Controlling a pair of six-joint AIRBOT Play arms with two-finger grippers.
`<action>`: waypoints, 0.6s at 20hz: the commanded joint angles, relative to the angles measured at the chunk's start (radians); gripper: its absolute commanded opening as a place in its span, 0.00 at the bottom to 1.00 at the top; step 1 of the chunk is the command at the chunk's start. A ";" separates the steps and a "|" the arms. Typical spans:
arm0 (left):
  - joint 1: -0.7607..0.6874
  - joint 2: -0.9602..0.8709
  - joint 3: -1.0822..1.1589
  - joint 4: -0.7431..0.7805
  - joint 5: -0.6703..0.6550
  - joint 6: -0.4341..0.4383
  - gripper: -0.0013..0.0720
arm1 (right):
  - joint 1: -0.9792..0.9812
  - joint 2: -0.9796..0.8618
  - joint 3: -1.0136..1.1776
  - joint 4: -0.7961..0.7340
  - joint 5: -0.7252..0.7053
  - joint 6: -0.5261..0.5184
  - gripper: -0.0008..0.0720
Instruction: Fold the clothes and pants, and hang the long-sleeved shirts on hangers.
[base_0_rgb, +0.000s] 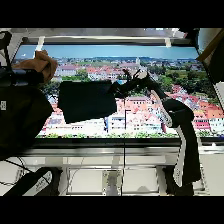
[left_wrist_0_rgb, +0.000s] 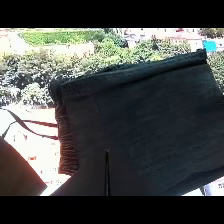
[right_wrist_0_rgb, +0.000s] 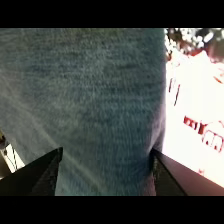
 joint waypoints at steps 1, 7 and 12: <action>0.000 -0.001 -0.008 0.000 -0.027 -0.001 0.07 | 0.050 -0.010 0.000 0.023 -0.021 0.009 0.86; 0.000 0.002 -0.063 -0.003 -0.032 0.000 0.07 | 0.118 -0.010 0.003 0.133 -0.019 -0.012 0.31; 0.001 0.071 -0.062 0.000 -0.003 0.000 0.07 | 0.029 0.011 0.047 0.060 0.030 -0.013 0.04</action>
